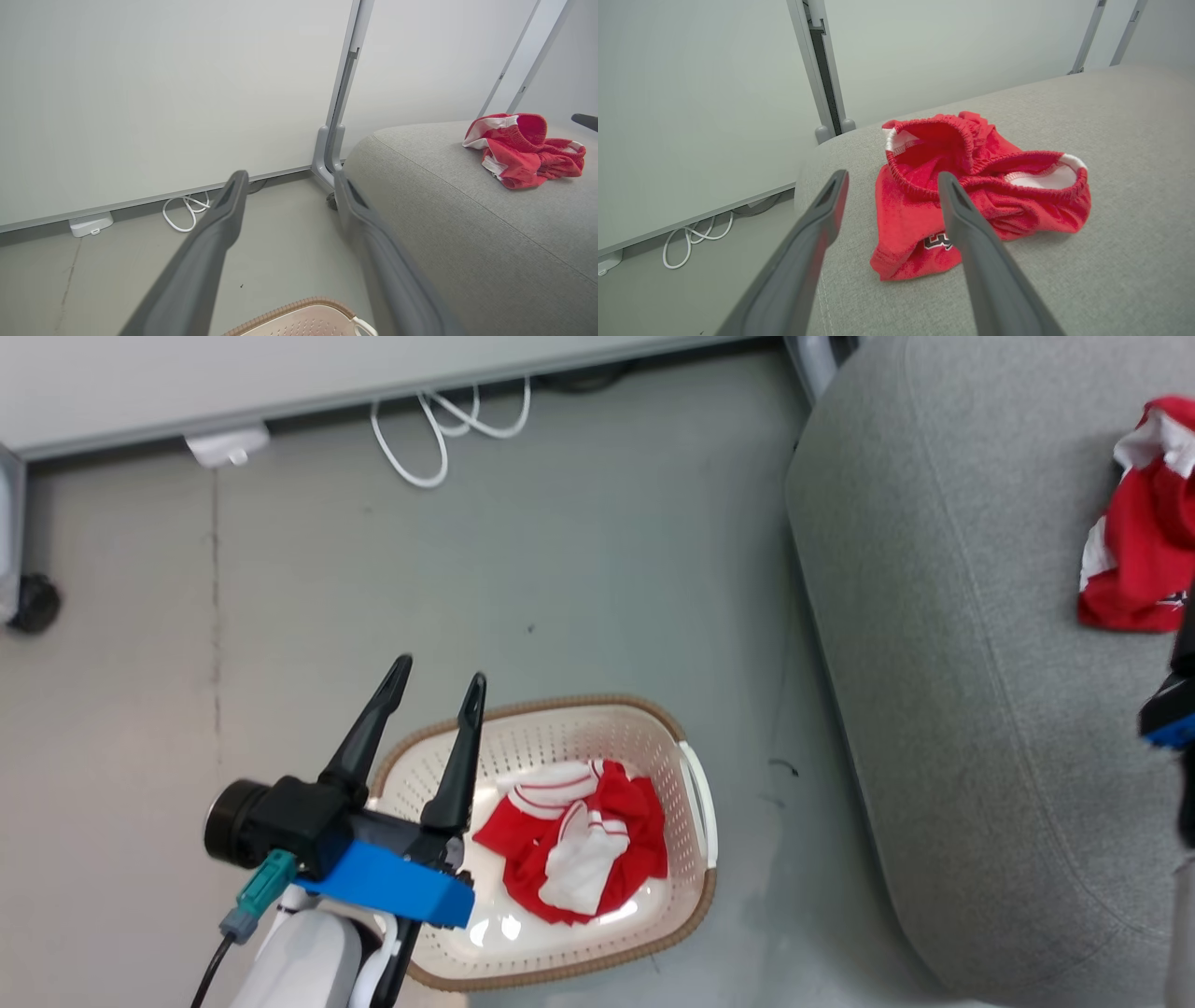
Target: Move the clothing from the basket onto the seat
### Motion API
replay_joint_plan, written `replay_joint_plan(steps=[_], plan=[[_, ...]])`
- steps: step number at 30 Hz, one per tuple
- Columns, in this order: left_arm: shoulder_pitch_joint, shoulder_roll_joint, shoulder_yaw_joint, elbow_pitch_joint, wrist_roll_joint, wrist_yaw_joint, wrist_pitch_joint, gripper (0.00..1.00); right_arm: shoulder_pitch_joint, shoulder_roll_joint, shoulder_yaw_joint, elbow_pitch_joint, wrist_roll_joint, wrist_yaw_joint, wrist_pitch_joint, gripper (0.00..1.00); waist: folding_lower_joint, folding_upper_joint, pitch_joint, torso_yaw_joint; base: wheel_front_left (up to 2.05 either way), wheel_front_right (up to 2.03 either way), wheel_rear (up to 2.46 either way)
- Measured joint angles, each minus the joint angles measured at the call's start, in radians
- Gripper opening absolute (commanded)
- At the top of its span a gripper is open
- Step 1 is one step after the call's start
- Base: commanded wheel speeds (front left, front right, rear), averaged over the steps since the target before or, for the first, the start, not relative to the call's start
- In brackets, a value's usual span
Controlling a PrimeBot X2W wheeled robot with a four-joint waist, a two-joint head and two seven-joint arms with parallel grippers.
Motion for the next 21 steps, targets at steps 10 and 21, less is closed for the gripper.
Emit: replay_joint_plan(steps=[10,21], plan=[[0.111,-0.032,0.101,0.074,0.010,0.000,0.000,1.00,0.244,0.121,0.099,-0.212,-0.021,0.000,-0.016,1.00,-0.0001,0.0001,-0.175,0.019,0.00,0.00,0.00],[0.180,-0.056,0.211,0.135,0.022,0.002,0.000,1.00,0.453,0.146,0.222,-0.341,-0.054,0.000,-0.020,1.00,0.0000,0.0001,-0.285,0.060,0.00,0.00,0.00]])
